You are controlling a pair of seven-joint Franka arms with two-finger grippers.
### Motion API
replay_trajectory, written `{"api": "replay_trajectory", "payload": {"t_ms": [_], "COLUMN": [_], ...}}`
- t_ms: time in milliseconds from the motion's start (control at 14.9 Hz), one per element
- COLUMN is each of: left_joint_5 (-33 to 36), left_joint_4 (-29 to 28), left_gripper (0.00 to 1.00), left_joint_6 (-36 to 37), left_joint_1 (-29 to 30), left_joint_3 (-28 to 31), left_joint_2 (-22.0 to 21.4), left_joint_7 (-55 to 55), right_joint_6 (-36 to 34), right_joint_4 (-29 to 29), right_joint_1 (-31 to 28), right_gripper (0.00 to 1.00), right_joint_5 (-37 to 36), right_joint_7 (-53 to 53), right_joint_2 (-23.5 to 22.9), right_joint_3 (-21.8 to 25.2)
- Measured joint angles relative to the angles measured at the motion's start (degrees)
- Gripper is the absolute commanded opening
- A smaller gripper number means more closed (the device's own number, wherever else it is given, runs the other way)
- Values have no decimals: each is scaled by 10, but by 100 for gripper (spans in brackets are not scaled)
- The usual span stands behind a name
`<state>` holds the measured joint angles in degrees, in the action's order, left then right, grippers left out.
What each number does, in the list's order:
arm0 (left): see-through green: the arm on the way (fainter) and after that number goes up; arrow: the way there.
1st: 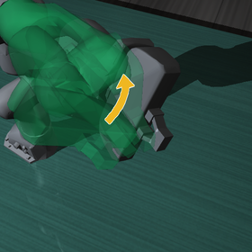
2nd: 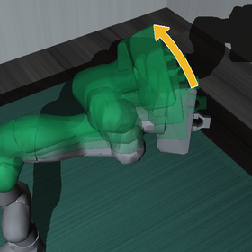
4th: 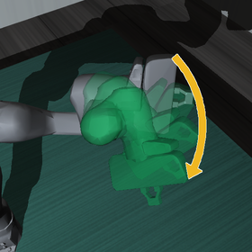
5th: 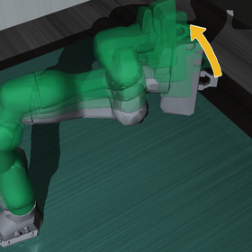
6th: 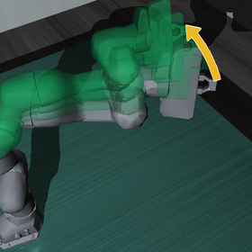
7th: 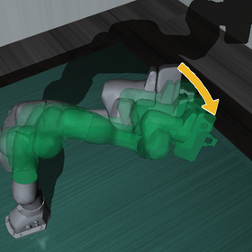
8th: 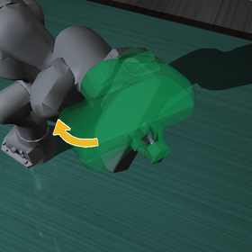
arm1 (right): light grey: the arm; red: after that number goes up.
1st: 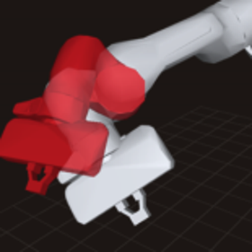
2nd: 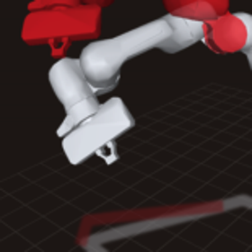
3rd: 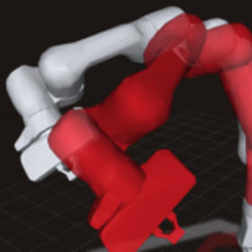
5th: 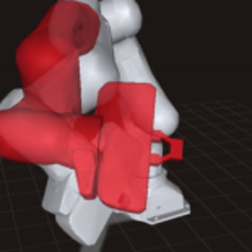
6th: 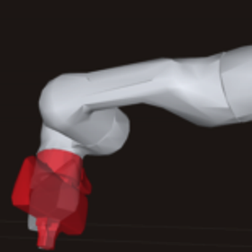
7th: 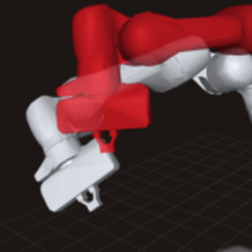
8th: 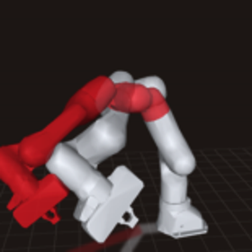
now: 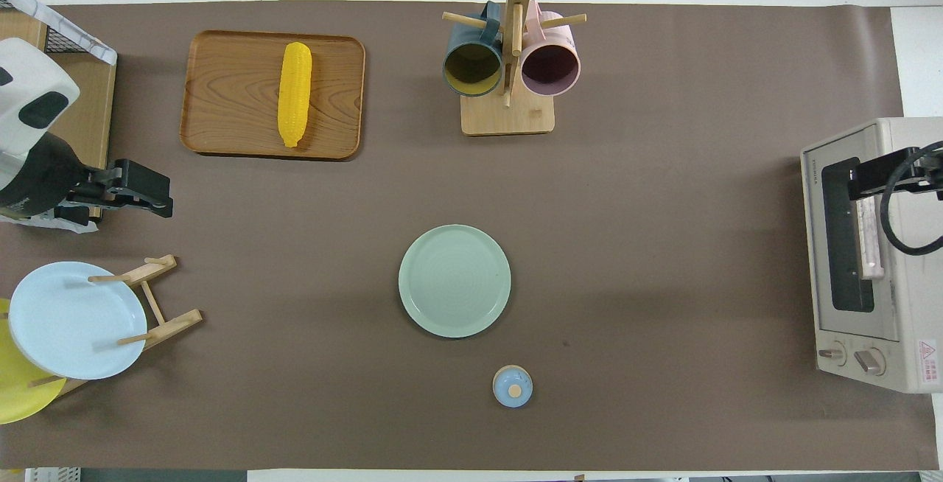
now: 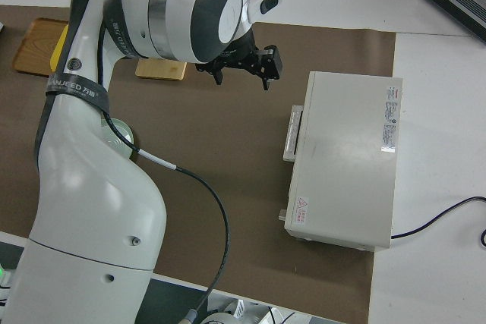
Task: Put corn in oven
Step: 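Reach the left gripper to the yellow corn on the wooden tray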
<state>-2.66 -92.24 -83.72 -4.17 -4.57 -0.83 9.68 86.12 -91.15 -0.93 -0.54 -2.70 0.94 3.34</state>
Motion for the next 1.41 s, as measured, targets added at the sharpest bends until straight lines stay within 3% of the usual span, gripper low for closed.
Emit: {"api": "replay_trajectory", "payload": {"t_ms": [672, 806, 873, 941, 1209, 1411], "left_joint_5": [-1, -4, -5, -5, -5, -6], "left_joint_4": [0, 0, 0, -1, -2, -9], "left_gripper": [100, 100, 100, 100, 100, 100], "left_joint_6": [-2, -7, -7, -7, -11, -46], "left_joint_1": [0, 0, 0, 0, 0, 0], "left_joint_3": [0, 0, 0, 0, 0, -1], "left_joint_2": [0, 0, 0, 0, 0, 0], "left_joint_7": [10, 16, 18, 19, 22, 22], "right_joint_6": [0, 0, 3, 9, 39, 78], "right_joint_4": [0, -1, -2, -6, -39, -96], "right_joint_1": [0, 0, -1, -2, -3, -4], "right_gripper": [100, 32, 20, 0, 0, 0], "right_joint_5": [0, 0, 0, 0, -1, -8], "right_joint_7": [0, -4, -12, -18, -26, -26], "right_joint_2": [0, 0, 0, 1, 10, 29], "right_joint_3": [0, 0, 0, 0, 1, 1]}}
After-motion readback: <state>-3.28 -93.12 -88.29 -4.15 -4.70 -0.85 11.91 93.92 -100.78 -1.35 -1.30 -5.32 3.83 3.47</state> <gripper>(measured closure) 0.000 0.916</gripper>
